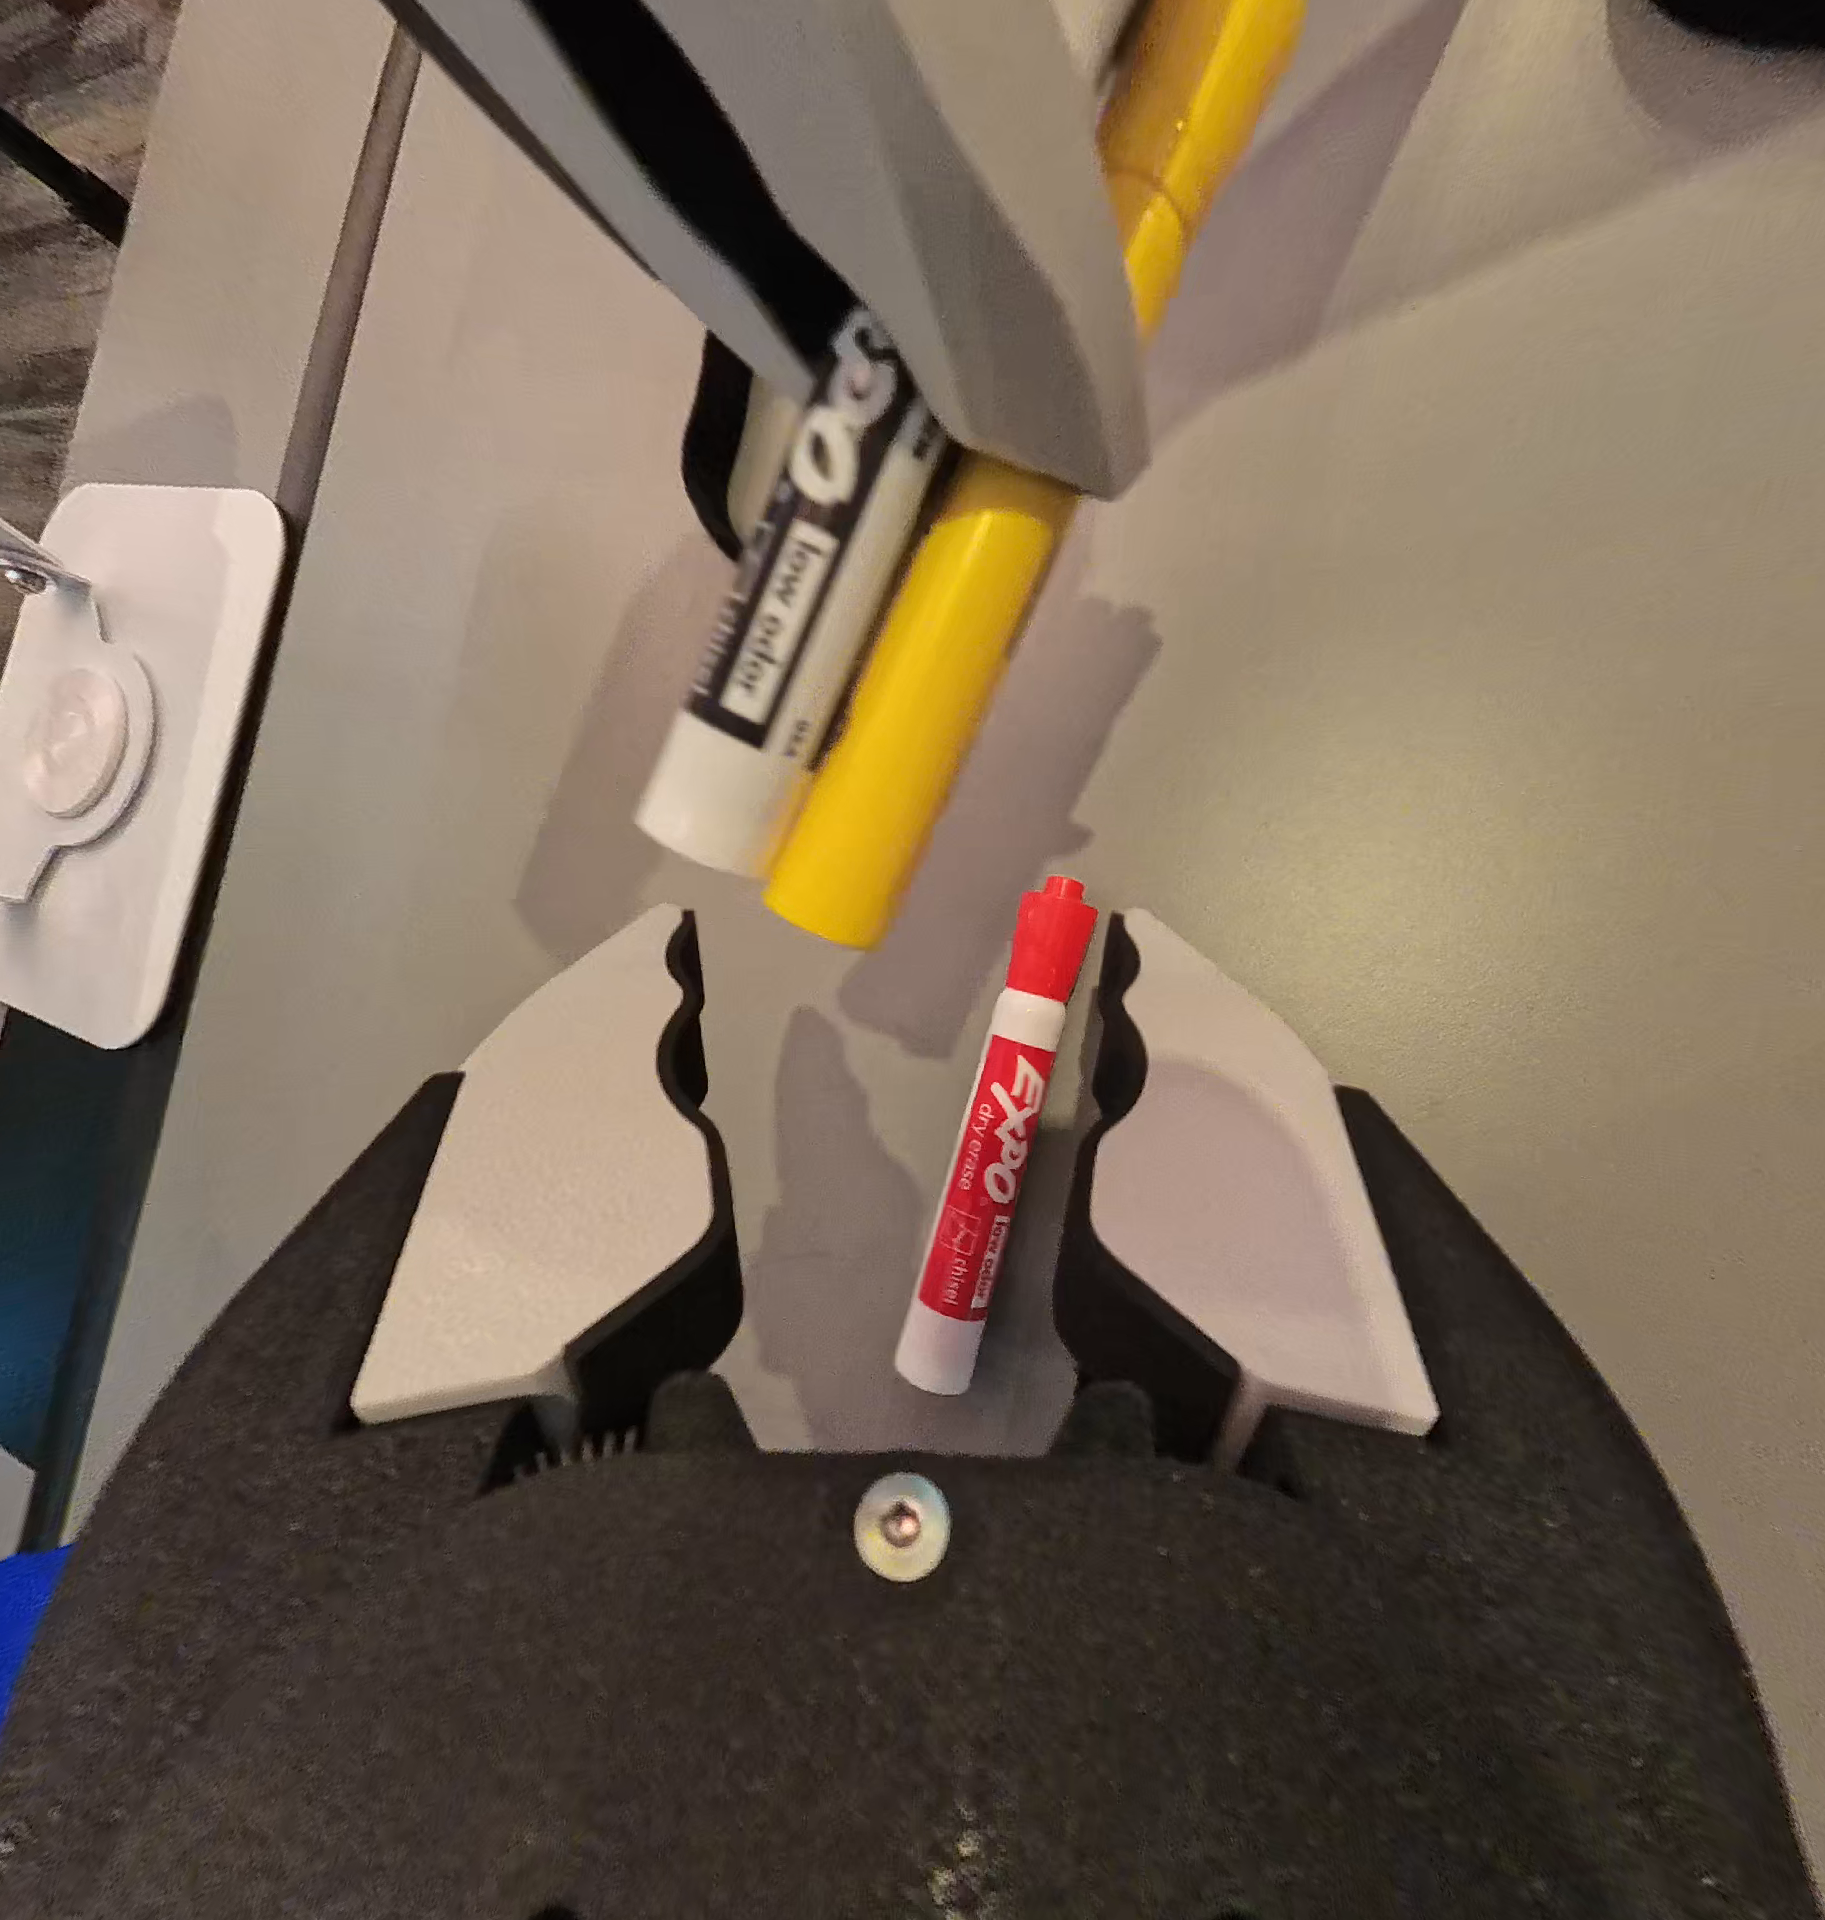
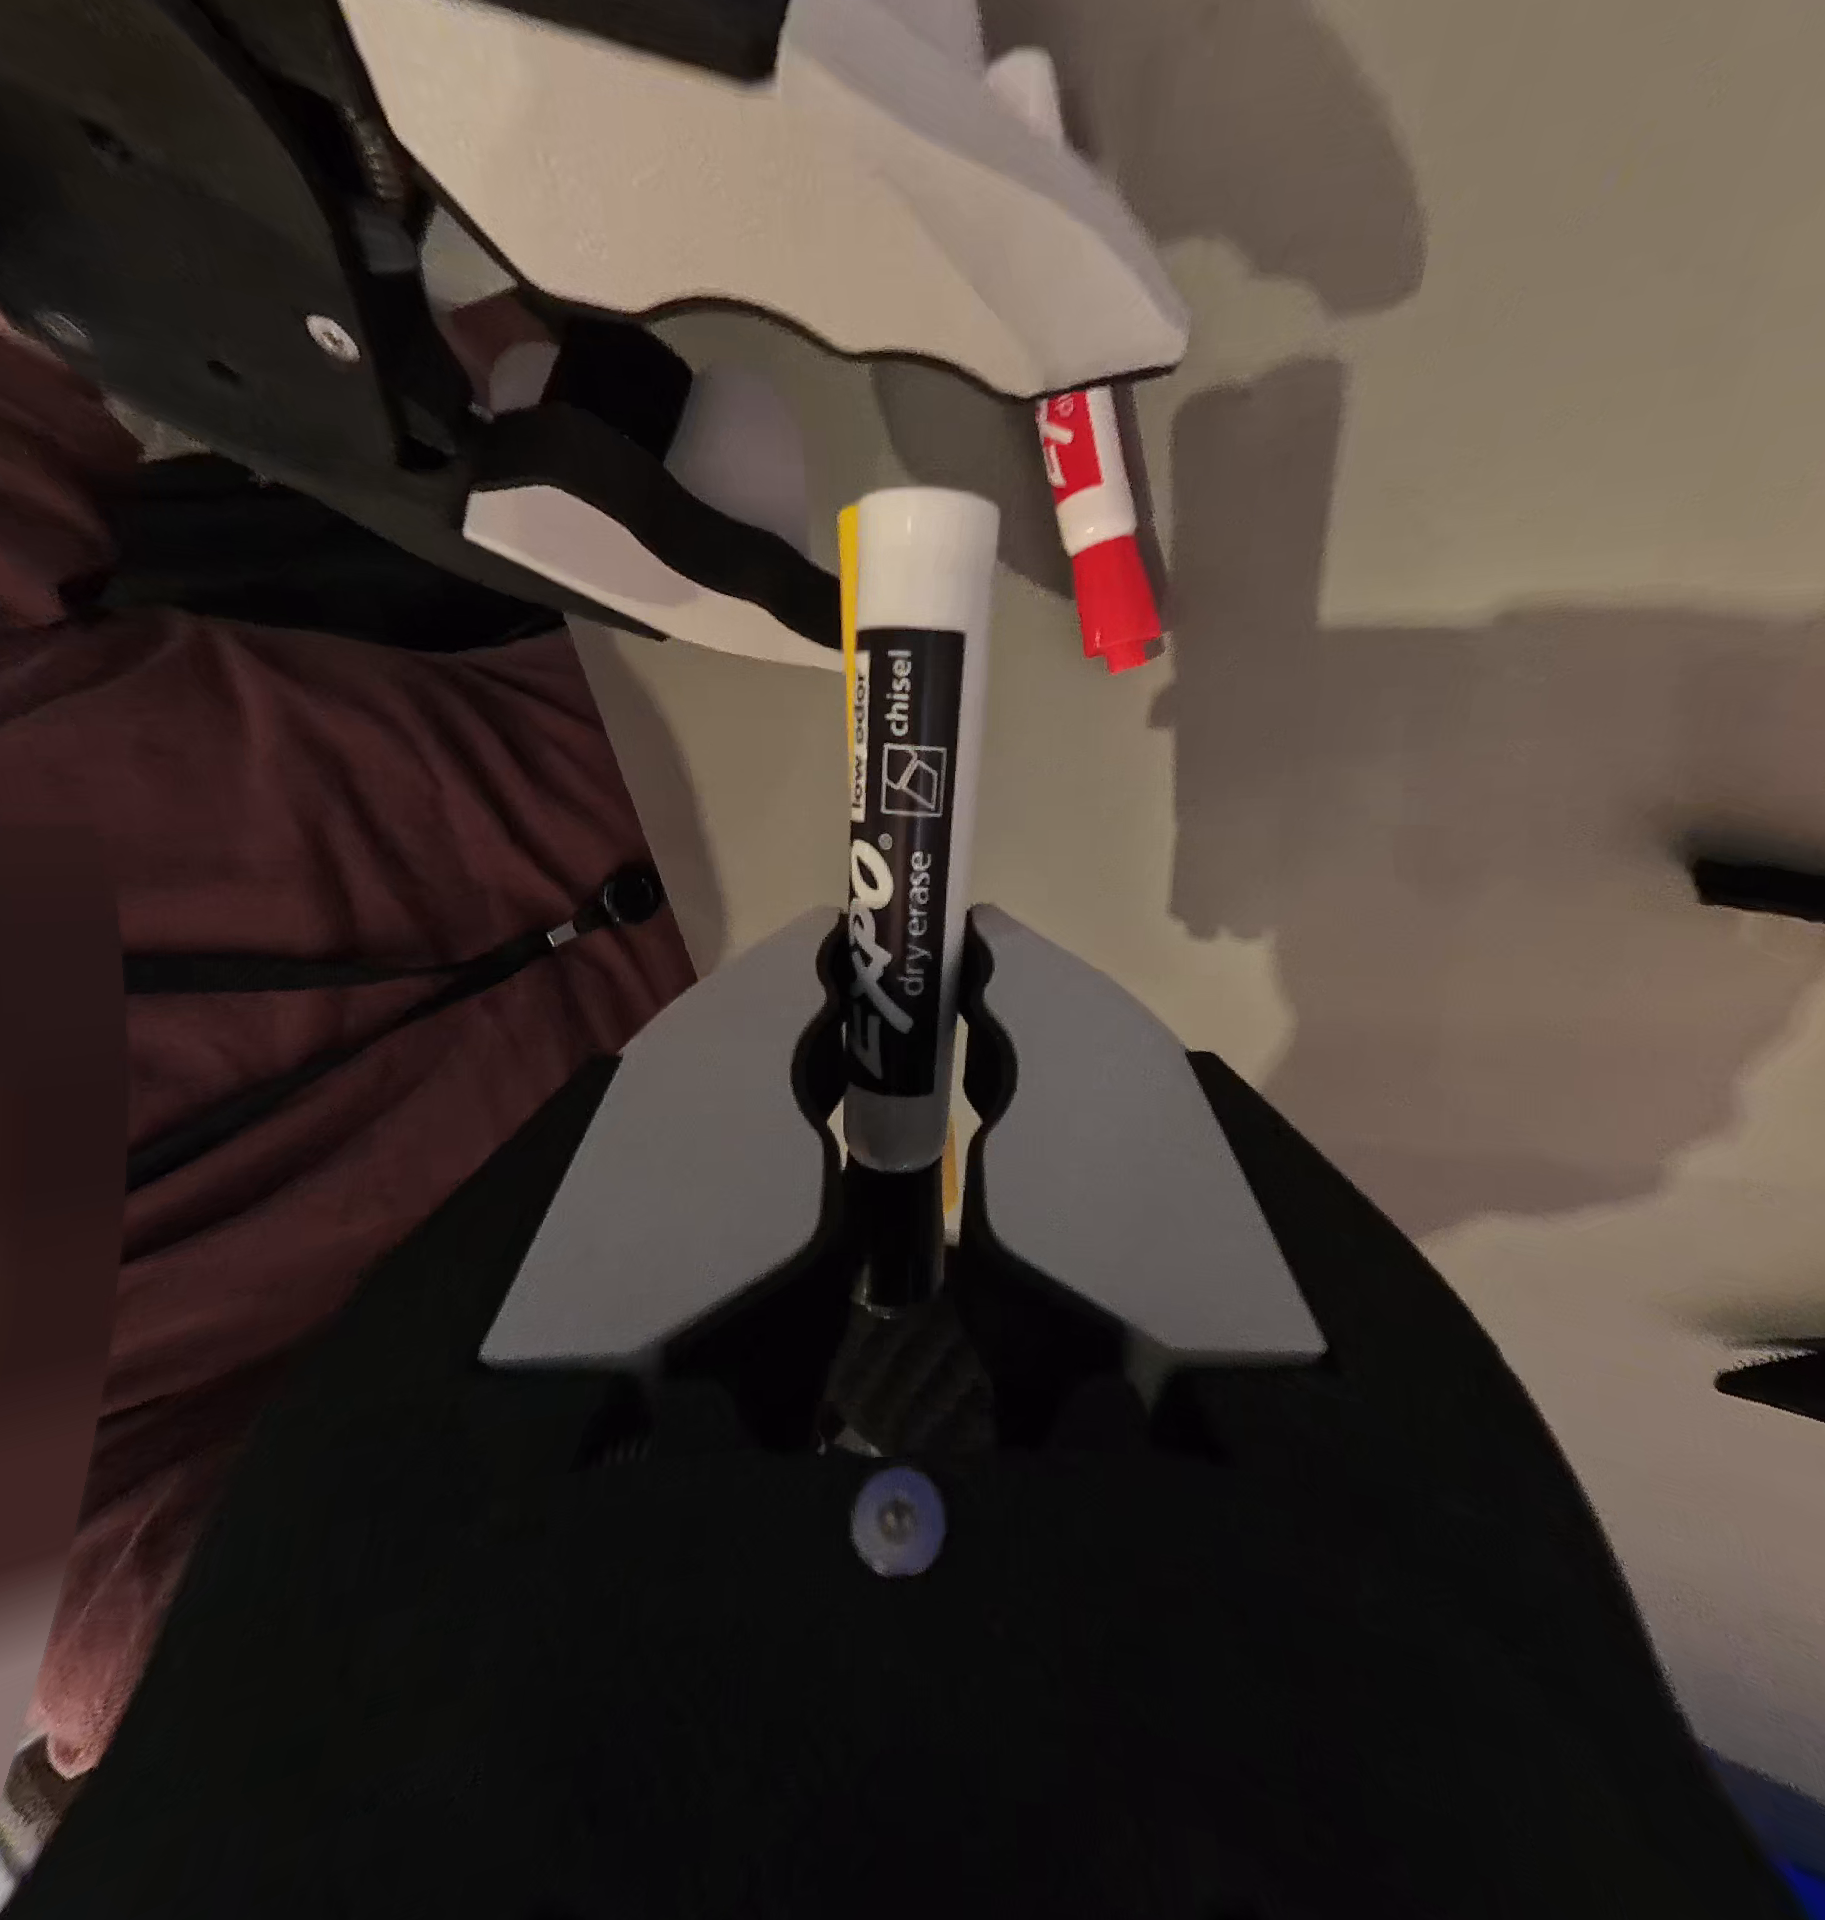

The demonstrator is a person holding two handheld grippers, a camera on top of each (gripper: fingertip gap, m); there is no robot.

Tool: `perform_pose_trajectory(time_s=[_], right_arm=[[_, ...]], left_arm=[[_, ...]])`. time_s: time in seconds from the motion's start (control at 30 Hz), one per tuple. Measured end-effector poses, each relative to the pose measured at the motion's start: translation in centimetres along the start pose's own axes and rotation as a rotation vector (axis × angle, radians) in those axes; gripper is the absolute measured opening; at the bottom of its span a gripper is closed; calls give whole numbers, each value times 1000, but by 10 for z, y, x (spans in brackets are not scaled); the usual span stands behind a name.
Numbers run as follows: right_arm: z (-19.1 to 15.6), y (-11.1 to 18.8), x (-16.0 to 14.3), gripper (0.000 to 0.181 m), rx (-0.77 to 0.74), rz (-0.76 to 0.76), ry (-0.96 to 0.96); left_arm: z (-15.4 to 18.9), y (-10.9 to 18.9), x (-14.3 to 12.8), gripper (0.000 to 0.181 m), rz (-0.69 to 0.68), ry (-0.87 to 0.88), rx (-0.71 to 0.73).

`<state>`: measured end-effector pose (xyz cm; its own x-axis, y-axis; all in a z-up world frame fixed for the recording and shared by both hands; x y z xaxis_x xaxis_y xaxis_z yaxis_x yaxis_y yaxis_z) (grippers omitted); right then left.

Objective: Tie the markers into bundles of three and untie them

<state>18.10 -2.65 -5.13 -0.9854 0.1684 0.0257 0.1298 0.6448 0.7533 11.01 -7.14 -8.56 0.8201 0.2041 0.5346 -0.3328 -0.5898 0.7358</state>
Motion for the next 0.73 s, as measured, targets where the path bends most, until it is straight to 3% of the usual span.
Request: perform_pose_trajectory(time_s=[0.37,0.73], right_arm=[[-11,-7,-4,19,17,-51,56],[-34,-8,4,19,125,-32,12]], left_arm=[[0,14,23,73,95,-115,-87],[-4,8,26,71,-18,-206,-55]])
Point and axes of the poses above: each gripper's, where its closed fingertips meet, y back along the fingers, x out of its top, z = x × y across the jaws, the point moved 4 cm from there along y, back along the fingers, and after that the axes turned 8 degrees about -y, right-handed, at the moved point
